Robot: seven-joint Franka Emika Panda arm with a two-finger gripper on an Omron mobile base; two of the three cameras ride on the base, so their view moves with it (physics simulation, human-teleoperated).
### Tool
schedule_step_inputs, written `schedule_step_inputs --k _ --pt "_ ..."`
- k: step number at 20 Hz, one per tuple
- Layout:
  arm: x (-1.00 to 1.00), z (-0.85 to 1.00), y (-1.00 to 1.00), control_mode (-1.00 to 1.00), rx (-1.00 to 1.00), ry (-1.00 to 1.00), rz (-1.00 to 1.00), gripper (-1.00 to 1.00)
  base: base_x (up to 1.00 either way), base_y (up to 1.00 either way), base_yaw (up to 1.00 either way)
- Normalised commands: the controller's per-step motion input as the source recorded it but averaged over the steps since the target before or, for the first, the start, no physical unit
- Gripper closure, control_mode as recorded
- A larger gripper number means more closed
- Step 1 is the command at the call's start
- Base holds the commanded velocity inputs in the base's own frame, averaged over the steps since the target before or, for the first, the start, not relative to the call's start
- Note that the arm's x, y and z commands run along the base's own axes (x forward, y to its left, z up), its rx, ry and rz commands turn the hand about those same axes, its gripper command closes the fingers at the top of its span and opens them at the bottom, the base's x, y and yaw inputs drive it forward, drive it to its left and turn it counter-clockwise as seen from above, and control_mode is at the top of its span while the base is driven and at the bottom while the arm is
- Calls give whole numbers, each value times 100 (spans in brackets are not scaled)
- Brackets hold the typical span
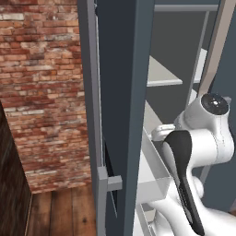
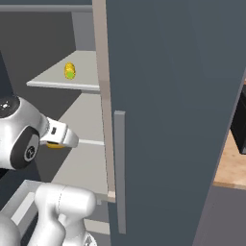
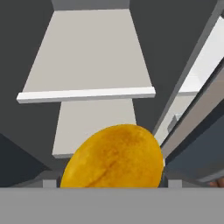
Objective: Take the mango, corn, and chicken drumstick from the freezer and place them in the bowl on the counter.
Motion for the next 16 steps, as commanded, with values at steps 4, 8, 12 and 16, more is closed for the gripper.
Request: schedule_step_inputs --k 4,8,12,16 --pt "-32 4 0 -100 0 1 1 100 0 0 0" --pt "-37 1 0 -100 0 0 1 100 0 0 0" --pt "-11 0 -14 -100 0 0 0 100 0 0 0" --pt "-2 0 -2 -100 0 0 0 100 0 0 0"
